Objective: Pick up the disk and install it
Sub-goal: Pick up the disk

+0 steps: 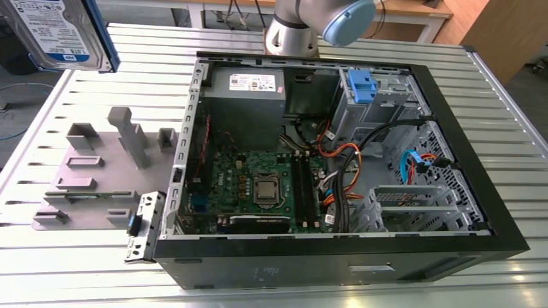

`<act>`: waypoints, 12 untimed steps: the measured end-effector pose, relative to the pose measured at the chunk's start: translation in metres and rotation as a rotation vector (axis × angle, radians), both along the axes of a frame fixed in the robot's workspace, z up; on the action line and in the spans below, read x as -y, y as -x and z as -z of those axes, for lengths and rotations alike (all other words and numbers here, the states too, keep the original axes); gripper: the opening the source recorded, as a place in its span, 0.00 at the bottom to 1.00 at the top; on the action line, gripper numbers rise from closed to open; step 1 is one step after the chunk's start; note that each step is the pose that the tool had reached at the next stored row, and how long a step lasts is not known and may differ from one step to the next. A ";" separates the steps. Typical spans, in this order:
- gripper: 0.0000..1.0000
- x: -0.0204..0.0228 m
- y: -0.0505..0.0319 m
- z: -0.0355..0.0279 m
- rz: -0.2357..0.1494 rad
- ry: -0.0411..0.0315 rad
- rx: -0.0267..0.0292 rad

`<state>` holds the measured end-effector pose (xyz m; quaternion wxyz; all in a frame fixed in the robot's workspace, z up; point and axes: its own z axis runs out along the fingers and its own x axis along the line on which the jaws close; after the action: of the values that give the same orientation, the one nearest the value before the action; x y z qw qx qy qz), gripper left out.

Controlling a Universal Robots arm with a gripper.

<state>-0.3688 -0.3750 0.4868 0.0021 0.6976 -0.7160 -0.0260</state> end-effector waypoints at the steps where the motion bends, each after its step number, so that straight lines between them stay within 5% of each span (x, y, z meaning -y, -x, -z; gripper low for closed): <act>1: 0.35 0.0000 -0.0002 0.0000 0.000 0.0000 0.0000; 12: 0.35 0.0000 -0.0027 0.0000 0.000 0.0000 -0.0001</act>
<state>-0.3661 -0.3750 0.4868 0.0021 0.6976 -0.7161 -0.0260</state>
